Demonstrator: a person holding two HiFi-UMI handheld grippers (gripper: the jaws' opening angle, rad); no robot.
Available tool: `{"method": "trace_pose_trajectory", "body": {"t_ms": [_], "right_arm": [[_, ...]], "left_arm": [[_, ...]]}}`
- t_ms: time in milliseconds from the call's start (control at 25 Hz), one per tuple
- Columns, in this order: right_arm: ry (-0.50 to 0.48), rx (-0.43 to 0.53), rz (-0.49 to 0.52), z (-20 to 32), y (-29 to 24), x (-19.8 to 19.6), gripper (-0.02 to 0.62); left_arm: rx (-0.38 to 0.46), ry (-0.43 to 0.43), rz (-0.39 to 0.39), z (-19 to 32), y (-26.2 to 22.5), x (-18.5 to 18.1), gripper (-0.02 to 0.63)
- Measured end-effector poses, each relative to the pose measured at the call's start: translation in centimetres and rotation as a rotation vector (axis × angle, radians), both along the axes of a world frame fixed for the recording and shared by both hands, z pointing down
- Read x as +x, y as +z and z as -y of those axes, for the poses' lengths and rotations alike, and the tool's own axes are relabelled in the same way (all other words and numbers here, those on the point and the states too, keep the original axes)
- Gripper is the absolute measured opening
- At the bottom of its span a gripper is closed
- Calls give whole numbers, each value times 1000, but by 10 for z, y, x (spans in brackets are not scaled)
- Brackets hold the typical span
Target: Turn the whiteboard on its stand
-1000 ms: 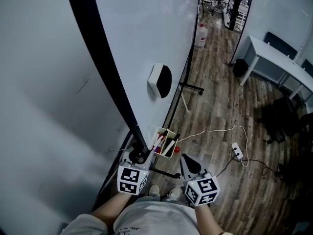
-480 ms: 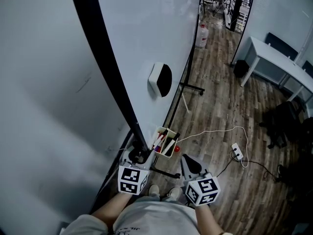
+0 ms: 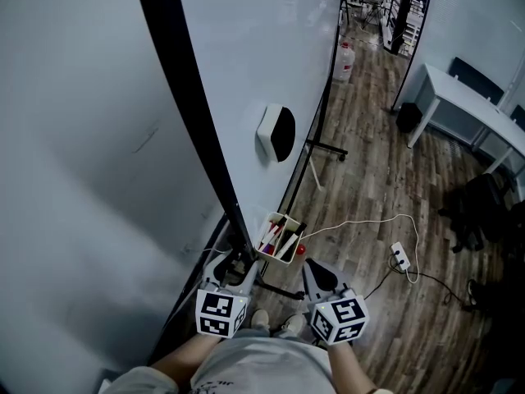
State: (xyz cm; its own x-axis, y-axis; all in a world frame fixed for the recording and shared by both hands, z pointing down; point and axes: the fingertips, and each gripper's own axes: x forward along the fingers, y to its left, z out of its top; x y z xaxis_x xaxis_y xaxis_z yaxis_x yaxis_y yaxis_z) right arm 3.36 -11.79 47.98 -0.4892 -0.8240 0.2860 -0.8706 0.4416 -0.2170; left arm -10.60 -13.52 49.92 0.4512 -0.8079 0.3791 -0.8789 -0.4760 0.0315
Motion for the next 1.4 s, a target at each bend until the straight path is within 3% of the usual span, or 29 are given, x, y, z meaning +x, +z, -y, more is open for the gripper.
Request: {"method": "trace_pose_trajectory", "body": {"t_ms": [200,320,600,840,1000,1400], "right_arm": [[-7,-4,-2,-1,2,-2,6],[-5,-6,-4,-2,2,-1,6],[18,-8,-10,-9,0,10,6],[68,-6,-13,-16,-1,28,6],[96,-10,-26,-18,2,38,6],[150,0,-45,-17,-2,49,6]], "left_arm": [[-5,20,4,-12,-6,-1,213],[-6,48,-10,-20,-11,7,178],[27,183,-22,-27,-19,60,86],[37,220,-46,-17,-19,92,11],[25,239,-89,-7,-18,114,11],[28,268,-98,1,-19,133,11]]}}
